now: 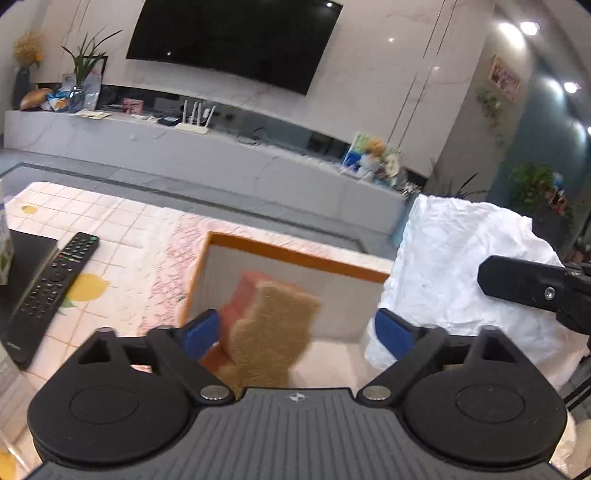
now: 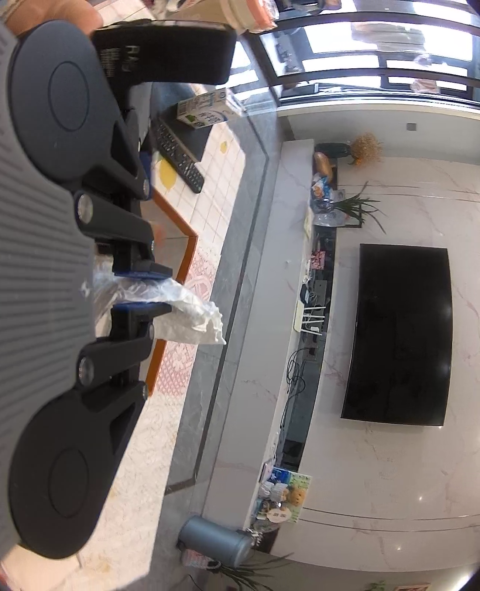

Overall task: Organize soft objects
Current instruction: 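Lower the brown sponge into the orange box and open the left gripper, then lower the white tissue into the orange box and open the right gripper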

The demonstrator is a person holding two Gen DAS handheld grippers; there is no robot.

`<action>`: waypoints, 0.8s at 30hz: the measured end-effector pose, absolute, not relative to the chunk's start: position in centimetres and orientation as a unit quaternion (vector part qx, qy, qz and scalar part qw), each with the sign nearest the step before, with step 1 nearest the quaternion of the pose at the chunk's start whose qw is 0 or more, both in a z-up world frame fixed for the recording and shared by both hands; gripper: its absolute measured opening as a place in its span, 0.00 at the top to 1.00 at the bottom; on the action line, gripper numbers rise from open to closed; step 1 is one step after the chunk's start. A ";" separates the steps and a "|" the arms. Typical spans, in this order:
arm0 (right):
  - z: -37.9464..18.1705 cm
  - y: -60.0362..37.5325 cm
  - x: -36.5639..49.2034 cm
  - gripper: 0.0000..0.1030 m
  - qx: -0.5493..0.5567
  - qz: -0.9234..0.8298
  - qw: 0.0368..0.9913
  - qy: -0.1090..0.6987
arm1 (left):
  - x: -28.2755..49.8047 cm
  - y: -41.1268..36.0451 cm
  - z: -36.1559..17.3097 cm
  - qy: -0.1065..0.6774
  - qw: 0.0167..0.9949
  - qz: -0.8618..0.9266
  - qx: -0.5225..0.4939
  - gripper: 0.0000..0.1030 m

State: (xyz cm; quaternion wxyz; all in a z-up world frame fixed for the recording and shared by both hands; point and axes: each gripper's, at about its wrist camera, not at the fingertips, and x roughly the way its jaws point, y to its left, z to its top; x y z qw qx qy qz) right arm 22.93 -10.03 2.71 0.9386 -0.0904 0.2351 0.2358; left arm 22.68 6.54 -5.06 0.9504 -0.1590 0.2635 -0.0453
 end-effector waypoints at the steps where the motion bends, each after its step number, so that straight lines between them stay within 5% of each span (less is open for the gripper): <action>1: 3.0 -10.2 22.7 0.90 -0.095 0.233 0.939 0.234 | 22.7 6.5 -5.0 0.266 0.949 -0.041 -0.165 0.00; 18: 7.5 -7.7 23.1 0.90 0.003 0.326 0.922 0.211 | 19.9 12.9 -0.4 0.228 0.964 0.073 -0.115 0.00; 24: 1.9 -4.5 28.2 0.87 -0.043 0.347 0.890 0.293 | 20.5 13.3 -0.6 0.243 0.960 0.123 -0.067 0.00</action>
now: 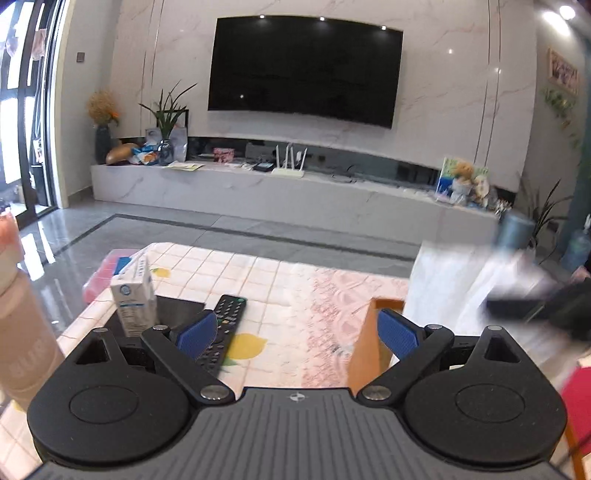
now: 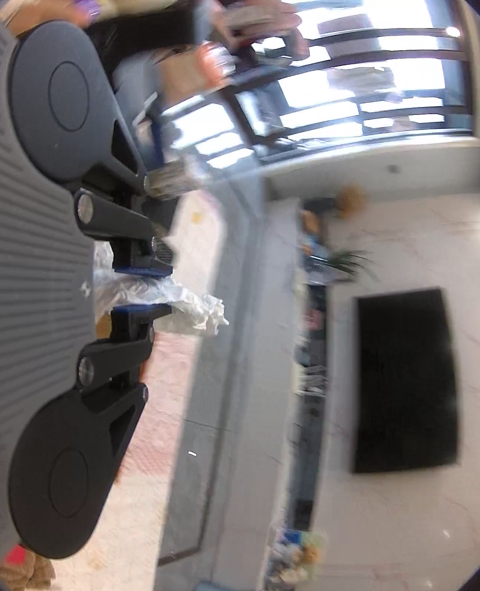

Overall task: Organize soft objects
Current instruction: 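Lower the white tissue into the orange box and open the right gripper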

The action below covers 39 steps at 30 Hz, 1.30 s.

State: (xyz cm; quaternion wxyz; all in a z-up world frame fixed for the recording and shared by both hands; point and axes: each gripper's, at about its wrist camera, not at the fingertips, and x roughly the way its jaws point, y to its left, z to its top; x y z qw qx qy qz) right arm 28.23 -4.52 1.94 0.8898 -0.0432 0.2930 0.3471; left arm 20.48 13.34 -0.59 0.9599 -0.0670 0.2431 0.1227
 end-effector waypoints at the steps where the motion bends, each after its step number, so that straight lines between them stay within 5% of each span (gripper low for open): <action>1: 0.2 -4.0 29.6 0.88 -0.058 0.335 0.882 0.327 | 20.6 13.1 -0.7 0.247 0.959 0.122 -0.063 0.00; 4: -4.4 -3.4 32.4 0.90 -0.112 0.276 0.865 0.403 | 20.8 12.8 -0.8 0.247 0.961 0.113 -0.059 0.00; 13: -8.9 -4.5 34.5 0.90 -0.246 0.151 0.858 0.425 | 21.2 12.4 -2.3 0.267 0.957 0.089 -0.067 0.00; 26: -6.0 -3.7 32.6 0.32 -0.303 0.121 0.866 0.380 | 21.0 12.4 -2.0 0.268 0.955 0.109 -0.061 0.00; 39: 0.2 -5.3 29.4 0.05 -0.251 0.105 0.896 0.351 | 18.8 9.5 1.6 0.259 0.959 0.103 -0.052 0.00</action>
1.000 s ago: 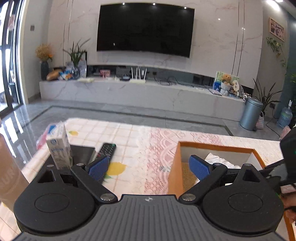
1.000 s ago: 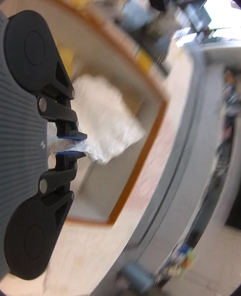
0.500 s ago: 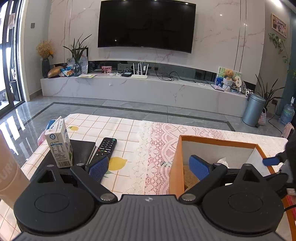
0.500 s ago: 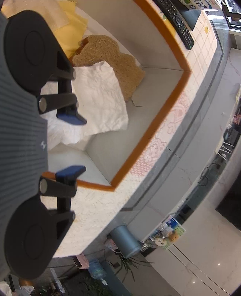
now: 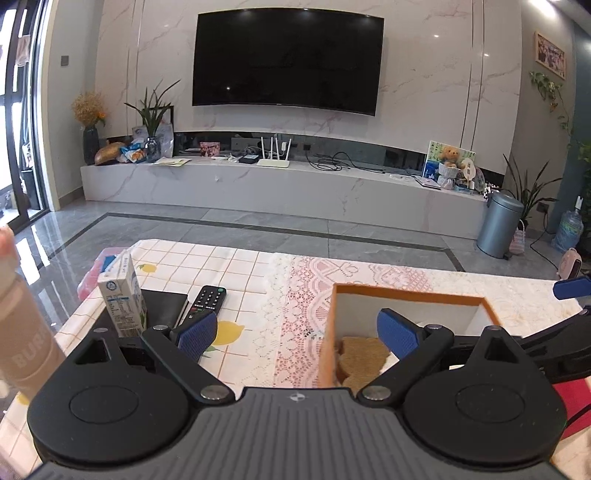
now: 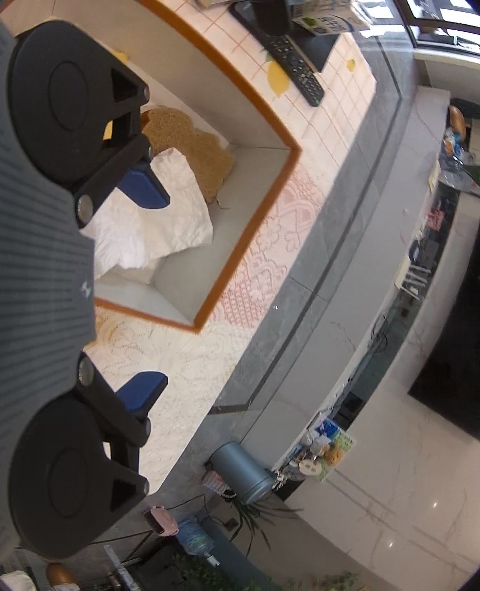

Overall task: Organize soft objects
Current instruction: 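Move both open grippers back over the white-covered table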

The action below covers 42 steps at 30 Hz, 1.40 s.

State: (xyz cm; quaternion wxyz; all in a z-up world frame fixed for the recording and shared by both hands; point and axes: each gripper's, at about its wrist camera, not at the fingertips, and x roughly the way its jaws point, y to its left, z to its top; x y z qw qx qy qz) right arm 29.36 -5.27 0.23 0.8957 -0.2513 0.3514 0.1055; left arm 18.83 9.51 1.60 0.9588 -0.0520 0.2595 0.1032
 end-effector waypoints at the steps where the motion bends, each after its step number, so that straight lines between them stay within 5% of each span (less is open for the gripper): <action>1: 0.6 -5.5 29.0 0.03 -0.249 0.105 0.897 0.349 | 18.5 8.9 2.3 0.259 0.960 0.100 -0.041 0.00; 14: 5.6 -12.9 25.0 0.03 -0.058 0.103 0.937 0.327 | 12.8 -1.8 12.6 0.201 0.978 0.037 0.048 0.00; 27: 11.7 -28.0 18.7 0.03 -0.101 0.010 0.962 0.253 | 14.3 -12.0 11.2 0.221 0.974 -0.038 0.044 0.00; 42: -4.8 -44.1 17.4 0.03 0.003 -0.108 0.939 0.328 | 16.6 -20.8 0.3 0.283 0.952 -0.113 0.012 0.00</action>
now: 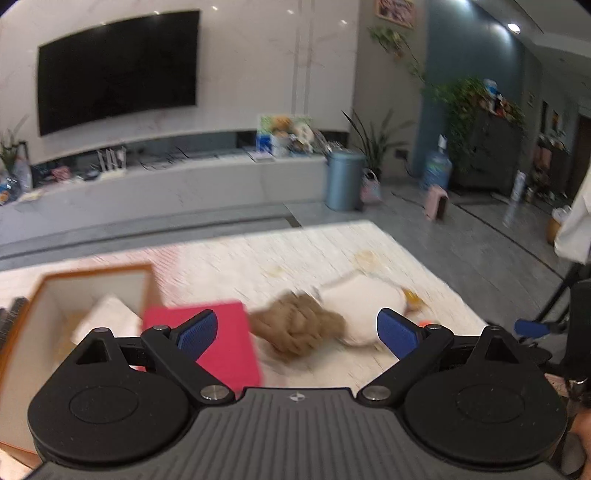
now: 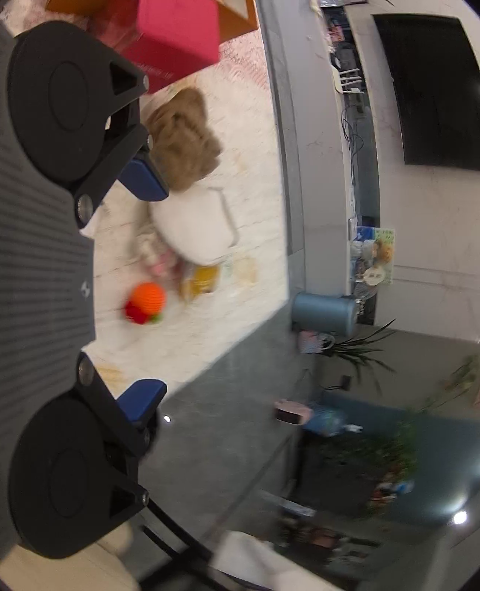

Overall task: Organize soft objects
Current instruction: 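Move both open grippers back over the white-covered table, then grasp the clear plastic bag with white ribbon with the left gripper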

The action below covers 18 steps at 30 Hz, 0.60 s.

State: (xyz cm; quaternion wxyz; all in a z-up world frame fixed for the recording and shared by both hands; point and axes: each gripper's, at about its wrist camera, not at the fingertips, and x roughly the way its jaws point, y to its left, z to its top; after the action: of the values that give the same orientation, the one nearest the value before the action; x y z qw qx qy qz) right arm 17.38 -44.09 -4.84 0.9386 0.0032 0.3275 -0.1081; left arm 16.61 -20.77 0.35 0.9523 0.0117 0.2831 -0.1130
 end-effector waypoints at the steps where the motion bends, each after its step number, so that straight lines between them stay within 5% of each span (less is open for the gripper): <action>1: -5.8 -44.8 17.4 0.03 0.014 -0.119 0.933 0.338 | 16.7 -21.5 -0.5 0.288 0.950 -0.119 0.013 0.00; 13: -6.7 -50.2 16.1 0.03 0.095 -0.208 0.921 0.316 | 17.4 -28.6 -9.8 0.346 0.904 -0.238 0.074 0.00; 18: -7.3 -48.9 16.7 0.03 0.009 -0.241 0.912 0.332 | 17.8 -30.8 -13.5 0.379 0.888 -0.238 0.107 0.00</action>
State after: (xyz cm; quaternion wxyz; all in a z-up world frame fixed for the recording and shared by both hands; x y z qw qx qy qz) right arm 16.65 -48.91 -7.33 0.9121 0.0089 0.3315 -0.2408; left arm 17.76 -30.78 -13.53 0.8879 0.1072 0.3792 -0.2376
